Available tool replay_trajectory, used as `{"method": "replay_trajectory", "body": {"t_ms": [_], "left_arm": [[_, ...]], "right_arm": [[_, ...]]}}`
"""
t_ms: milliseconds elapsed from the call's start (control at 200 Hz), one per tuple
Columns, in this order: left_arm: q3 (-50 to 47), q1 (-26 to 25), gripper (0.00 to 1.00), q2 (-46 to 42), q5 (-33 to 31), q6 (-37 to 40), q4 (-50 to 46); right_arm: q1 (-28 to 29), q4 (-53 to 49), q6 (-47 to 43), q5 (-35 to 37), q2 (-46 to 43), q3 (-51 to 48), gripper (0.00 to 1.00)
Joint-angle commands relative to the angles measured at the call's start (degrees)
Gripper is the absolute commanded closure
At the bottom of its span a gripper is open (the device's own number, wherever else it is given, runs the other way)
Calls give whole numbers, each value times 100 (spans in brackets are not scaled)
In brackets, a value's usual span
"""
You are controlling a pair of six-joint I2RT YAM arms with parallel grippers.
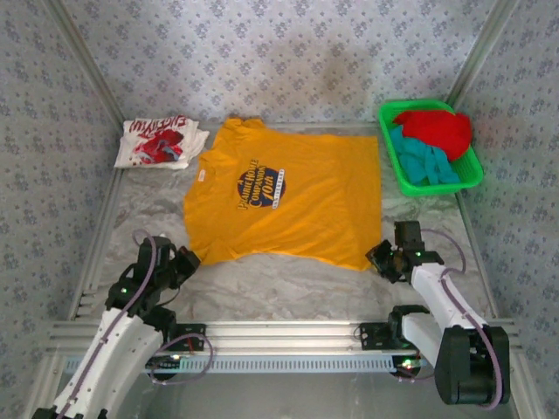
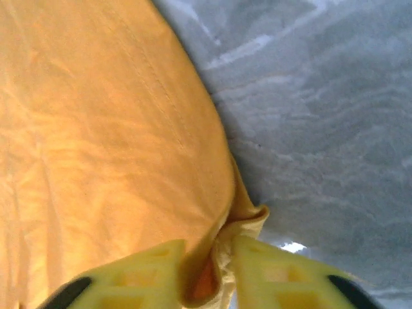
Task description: Fold and stack the t-shirts
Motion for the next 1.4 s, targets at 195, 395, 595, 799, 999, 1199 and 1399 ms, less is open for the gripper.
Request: {"method": "replay_trajectory", "body": {"t_ms": [195,395,595,799,999,1199,1399], "left_arm": [[241,-23,100,12,-83,246,41],[0,-23,100,-1209,-59,-121,-373],[414,-40,100,-1298,138,-29,-823],[1170,-146,100,-926,-115,500,-1276],[1302,-142,100,-101,48,674,-490],[1958,-81,100,1647,-24,1253,595],[3130,201,100,3083,-108,1922,570]], "right_arm": [[-271,-751,-113,-14,-821,234,100],[-523,-1612,103,-6,-1834,290,100],[-520,-2437,-109,135,-2407,692,100],[-521,-2463,20,1,-2405,806,100],[-511,-2092,-130,70,-1811,1154,100],[-638,-1565,-809,-36,-599,1505,100],[-679,-1210,-1462,199,689,2101,100]]}}
